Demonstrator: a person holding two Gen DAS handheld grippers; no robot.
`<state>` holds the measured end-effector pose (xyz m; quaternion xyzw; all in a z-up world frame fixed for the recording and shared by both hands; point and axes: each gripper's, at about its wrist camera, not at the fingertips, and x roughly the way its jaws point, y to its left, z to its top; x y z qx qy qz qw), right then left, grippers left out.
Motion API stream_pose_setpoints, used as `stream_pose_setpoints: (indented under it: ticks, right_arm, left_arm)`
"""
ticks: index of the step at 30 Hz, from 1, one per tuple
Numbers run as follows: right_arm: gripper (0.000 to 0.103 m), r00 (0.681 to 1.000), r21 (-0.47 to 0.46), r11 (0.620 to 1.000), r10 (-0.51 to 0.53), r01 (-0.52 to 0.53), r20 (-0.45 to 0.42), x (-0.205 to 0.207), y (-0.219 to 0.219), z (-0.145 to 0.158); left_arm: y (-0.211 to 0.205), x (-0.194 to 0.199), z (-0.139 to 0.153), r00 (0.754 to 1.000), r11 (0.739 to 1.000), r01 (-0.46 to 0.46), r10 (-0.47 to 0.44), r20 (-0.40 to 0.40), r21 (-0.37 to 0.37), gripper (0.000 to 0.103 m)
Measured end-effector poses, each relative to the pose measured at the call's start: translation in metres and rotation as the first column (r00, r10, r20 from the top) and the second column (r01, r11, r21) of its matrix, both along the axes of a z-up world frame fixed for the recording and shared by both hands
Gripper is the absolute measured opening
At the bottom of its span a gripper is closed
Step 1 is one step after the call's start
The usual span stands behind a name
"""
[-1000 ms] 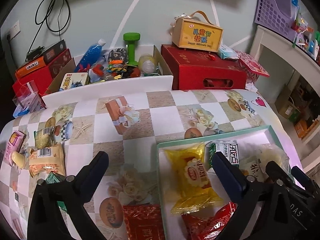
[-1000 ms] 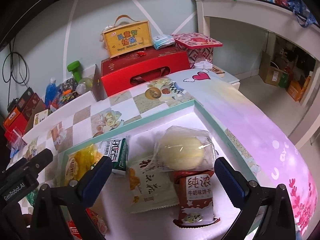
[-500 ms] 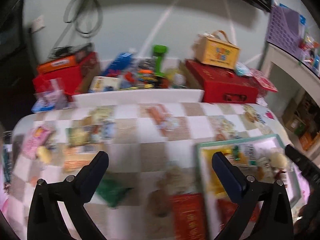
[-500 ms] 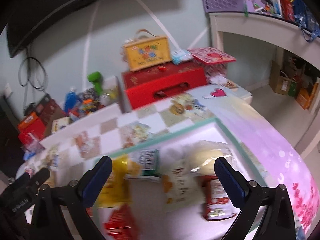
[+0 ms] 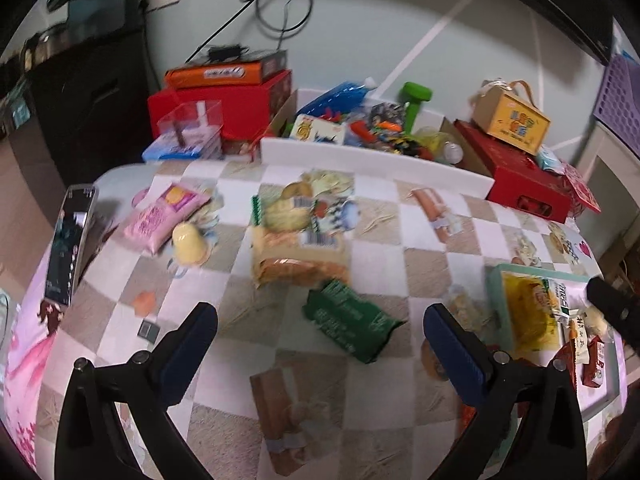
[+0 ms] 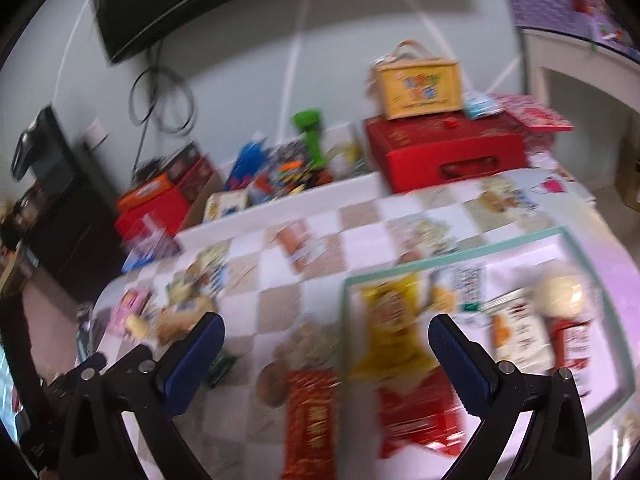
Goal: Organize snacks
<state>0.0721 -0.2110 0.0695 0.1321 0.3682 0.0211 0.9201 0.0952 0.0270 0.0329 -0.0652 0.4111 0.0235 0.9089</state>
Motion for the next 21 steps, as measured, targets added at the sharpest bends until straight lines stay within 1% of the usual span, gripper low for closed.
stream_pose_setpoints:
  ticks: [3,6,10,14,17,18,20,21]
  right_arm:
    - [0.103,0.997,-0.006,0.998,0.058,-0.059,-0.042,0.004,0.025,-0.013]
    - [0.100,0.993,-0.011,0.996,0.083,-0.084,-0.081,0.004,0.041,-0.026]
    - [0.088,0.984,-0.034,0.993,0.104,-0.110,-0.142,0.005,0.055,-0.044]
    - [0.072,0.972,-0.033,0.992,0.110,-0.119,-0.207,0.004,0.059,-0.063]
    - [0.069,0.963,-0.044,0.991,0.112,-0.126,-0.244,0.004,0.062,-0.074]
    - [0.068,0.960,-0.051,0.991,0.107,-0.124,-0.257,0.005,0.063,-0.077]
    - [0.062,0.955,-0.060,0.992,0.094,-0.115,-0.280,0.006,0.062,-0.083]
    - [0.061,0.953,-0.065,0.992,0.088,-0.112,-0.291,0.006,0.061,-0.085]
  left_arm:
    - [0.008,0.000,-0.011,1.000,0.999,-0.005,0.004,-0.026,-0.034,0.102]
    - [0.014,0.002,-0.024,0.998,0.998,-0.008,0.005,-0.058,-0.058,0.102]
    - [0.022,0.004,-0.044,0.993,0.996,-0.029,0.019,-0.118,-0.084,0.102]
    - [0.026,0.006,-0.064,0.982,0.996,-0.053,0.039,-0.185,-0.067,0.102]
    - [0.029,0.007,-0.077,0.970,0.996,-0.066,0.052,-0.236,-0.053,0.102]
    - [0.029,0.007,-0.079,0.968,0.996,-0.068,0.054,-0.245,-0.050,0.102]
    - [0.030,0.007,-0.082,0.966,0.996,-0.069,0.054,-0.251,-0.049,0.102]
    - [0.030,0.006,-0.081,0.967,0.997,-0.068,0.053,-0.250,-0.049,0.102]
